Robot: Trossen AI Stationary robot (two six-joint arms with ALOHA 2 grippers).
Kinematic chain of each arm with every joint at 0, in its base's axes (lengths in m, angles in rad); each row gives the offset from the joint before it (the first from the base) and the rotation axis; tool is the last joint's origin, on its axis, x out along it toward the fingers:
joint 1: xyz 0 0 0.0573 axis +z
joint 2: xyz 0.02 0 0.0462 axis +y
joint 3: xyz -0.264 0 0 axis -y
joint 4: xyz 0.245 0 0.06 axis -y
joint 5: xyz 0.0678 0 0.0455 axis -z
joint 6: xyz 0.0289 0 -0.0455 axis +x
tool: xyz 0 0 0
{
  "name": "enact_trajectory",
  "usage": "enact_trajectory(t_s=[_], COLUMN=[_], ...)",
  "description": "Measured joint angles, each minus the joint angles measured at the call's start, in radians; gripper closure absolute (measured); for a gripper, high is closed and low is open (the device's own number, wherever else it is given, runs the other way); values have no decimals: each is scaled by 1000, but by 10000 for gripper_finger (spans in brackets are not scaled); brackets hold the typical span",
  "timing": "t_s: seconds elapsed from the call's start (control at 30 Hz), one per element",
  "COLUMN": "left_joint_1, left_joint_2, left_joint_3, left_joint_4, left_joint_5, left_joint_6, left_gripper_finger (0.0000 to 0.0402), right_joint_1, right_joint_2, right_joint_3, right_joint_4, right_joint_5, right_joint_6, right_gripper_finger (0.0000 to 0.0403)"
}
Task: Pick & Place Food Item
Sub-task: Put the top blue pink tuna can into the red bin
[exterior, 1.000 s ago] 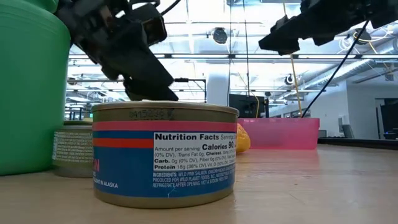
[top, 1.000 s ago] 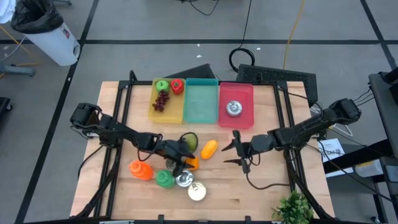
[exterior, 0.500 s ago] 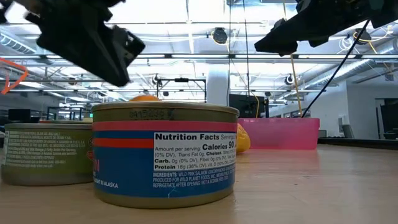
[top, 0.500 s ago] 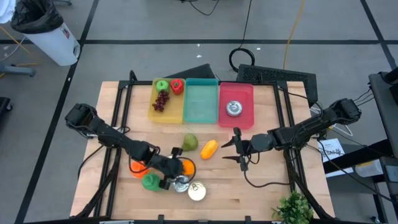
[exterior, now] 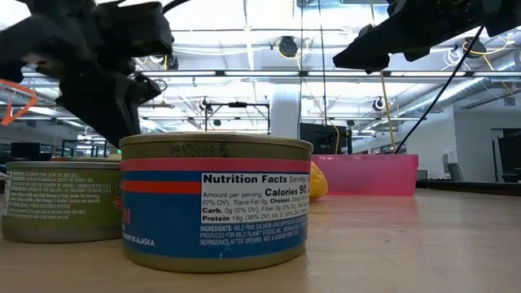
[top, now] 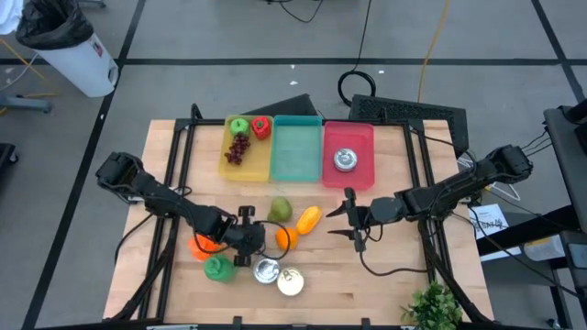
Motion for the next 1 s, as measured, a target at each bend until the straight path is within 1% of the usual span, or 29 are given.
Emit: enact_trajectory(t_s=[0.17,0.3,0.4,0.47,0.57,0.73,0.87,1.0], left_joint_1=[31,53,70,81,94,136,190,238], left_joint_2=[11,43,75,86,101,104,104,111], left_joint_3=[0,4,5,4,1,-3,-2,-2], left_joint_4=[2,18,49,87,187,315,344,382], left_joint_5=[1,26,30,22,-6,-61,-91,-91], left_joint_6=[-39,-57,-64,-44,21,116,119,101], left_gripper_finger=[386,397,393,384,378,390,398,383], right_joint_1=[0,0,0,0,0,0,0,0], right_joint_2=[0,0,0,0,0,0,0,0], right_joint_3=[0,0,0,0,0,0,0,0], right_joint_4=[0,0,0,0,0,0,0,0], right_joint_5=[0,0,0,0,0,1,0,0], right_joint_6=[-1,-2,-2,-2,-2,-2,0,0], right_gripper_finger=[202,202,202,202,202,202,202,202])
